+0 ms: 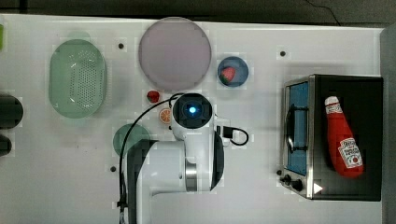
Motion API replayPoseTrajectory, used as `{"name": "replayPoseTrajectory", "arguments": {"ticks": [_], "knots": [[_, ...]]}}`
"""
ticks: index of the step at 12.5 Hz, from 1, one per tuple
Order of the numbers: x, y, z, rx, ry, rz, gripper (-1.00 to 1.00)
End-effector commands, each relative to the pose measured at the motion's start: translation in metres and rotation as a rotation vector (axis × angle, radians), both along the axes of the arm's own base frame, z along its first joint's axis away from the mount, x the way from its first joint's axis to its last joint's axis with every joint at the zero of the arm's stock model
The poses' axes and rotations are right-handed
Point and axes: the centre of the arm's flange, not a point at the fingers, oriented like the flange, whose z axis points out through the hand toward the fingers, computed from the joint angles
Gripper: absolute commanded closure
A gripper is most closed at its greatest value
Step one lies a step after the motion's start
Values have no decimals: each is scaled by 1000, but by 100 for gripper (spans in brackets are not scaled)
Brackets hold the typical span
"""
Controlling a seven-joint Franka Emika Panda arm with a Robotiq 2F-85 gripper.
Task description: Pick banana from table and place on plate.
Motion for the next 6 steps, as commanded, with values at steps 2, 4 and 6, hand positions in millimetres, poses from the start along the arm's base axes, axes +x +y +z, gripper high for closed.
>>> {"name": "replayPoseTrajectory", "arguments": {"ticks": [2,4,6], "knots": [[11,-7,-9,-13,-151,-29,-100],[2,-5,-41,-8,-170,-32,-100],[-3,-2,-65,-3,-196,-78,-100]]}}
